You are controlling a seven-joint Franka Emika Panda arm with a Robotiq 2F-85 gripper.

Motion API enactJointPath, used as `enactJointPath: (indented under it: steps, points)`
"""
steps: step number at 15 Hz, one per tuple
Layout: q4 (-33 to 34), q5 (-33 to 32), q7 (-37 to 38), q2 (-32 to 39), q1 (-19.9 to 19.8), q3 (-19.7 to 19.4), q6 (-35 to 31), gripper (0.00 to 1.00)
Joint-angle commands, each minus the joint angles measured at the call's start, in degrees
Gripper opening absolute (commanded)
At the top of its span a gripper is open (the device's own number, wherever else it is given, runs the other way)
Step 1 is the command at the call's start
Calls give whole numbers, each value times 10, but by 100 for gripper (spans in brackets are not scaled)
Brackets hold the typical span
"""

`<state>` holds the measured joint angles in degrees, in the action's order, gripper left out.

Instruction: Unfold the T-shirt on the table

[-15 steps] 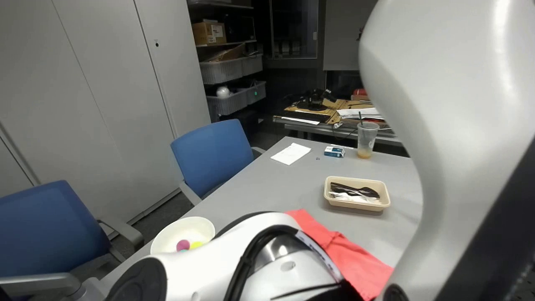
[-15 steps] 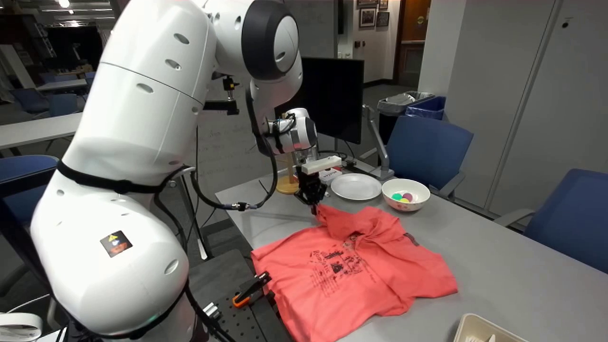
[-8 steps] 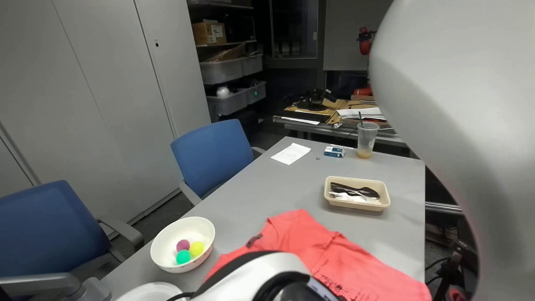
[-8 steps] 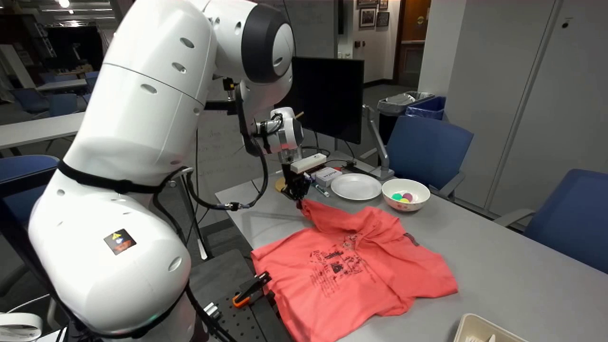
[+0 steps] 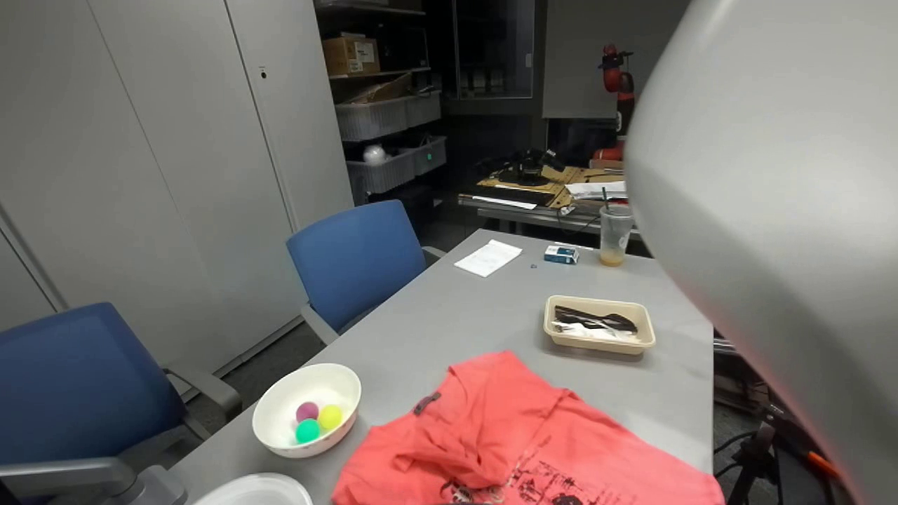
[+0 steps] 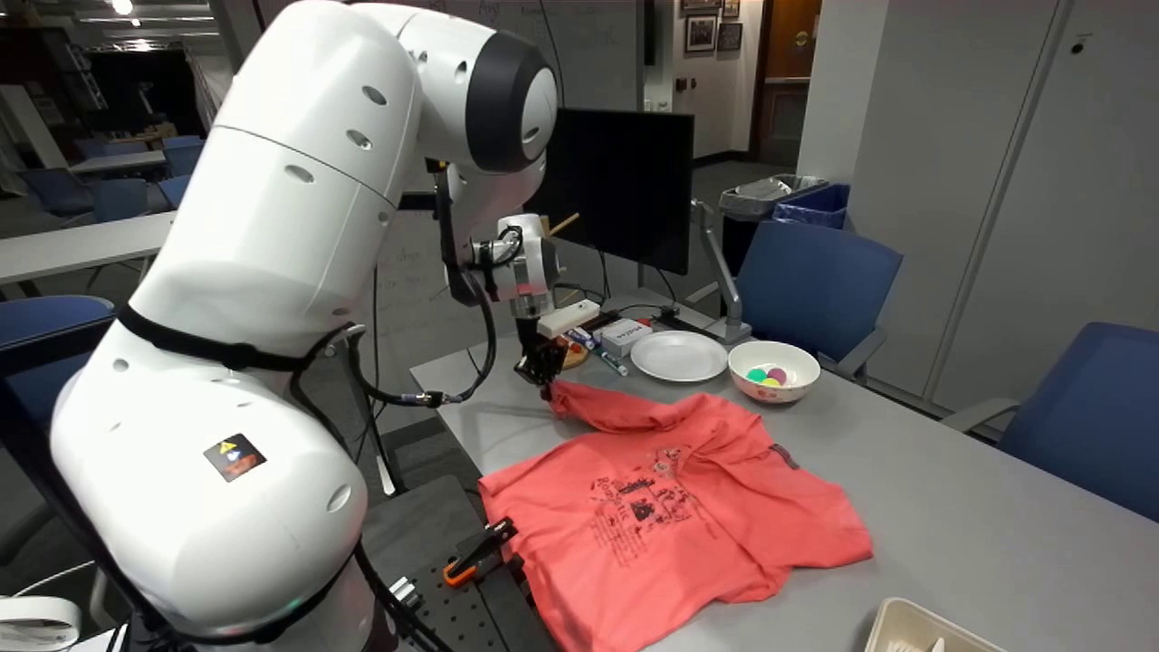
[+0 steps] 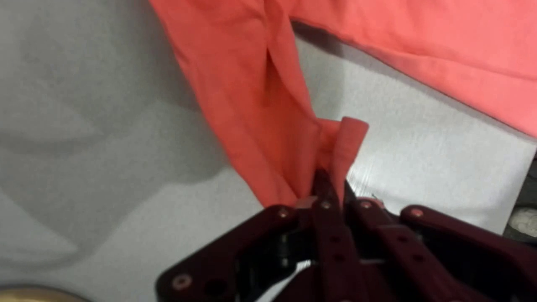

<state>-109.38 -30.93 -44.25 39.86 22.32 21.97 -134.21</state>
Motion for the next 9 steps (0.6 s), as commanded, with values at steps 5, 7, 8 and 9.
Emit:
enactJointPath:
  steps: [5, 7, 8, 9]
  points:
    - [8, 32, -52, 17, 8, 15, -31, 1]
    - [7, 37, -60, 15, 8, 16, -31, 1]
    - [7, 39, -63, 13, 9, 15, -29, 1]
    - [8, 40, -64, 13, 10, 14, -24, 8]
